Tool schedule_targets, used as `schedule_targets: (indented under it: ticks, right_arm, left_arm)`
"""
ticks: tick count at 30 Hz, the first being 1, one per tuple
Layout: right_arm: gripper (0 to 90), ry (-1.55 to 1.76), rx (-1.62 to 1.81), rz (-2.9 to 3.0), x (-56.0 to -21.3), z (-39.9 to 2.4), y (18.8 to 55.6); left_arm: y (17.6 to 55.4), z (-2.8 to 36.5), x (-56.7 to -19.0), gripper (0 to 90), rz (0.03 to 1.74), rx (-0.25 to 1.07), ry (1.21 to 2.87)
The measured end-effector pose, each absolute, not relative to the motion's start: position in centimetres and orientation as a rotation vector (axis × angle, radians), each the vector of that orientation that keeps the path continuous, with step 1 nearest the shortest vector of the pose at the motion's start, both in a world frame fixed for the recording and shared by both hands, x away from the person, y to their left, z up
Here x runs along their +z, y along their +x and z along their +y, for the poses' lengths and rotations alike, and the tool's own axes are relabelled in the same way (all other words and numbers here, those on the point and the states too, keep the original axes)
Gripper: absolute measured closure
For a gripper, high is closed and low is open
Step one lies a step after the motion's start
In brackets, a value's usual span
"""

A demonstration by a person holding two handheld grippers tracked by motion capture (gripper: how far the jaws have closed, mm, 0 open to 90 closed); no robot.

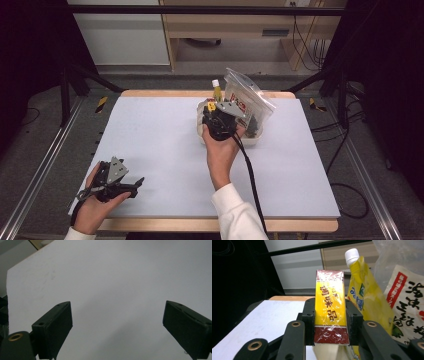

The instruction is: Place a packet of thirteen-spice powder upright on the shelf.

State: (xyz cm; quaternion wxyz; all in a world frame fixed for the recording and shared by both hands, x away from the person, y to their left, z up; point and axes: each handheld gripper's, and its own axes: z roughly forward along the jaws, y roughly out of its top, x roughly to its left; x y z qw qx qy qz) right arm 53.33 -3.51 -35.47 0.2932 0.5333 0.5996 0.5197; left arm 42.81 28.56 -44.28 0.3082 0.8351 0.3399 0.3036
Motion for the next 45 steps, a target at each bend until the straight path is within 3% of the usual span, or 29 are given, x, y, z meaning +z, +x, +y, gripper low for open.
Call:
schedule_targets:
  ticks: [45]
  right_arm:
    - [67.6,1.456,1.26,1.625,-39.2,-2.2,54.9]
  left_arm:
    - [42.8,28.2,-44.4,8.8,0.871,0.811,2.236]
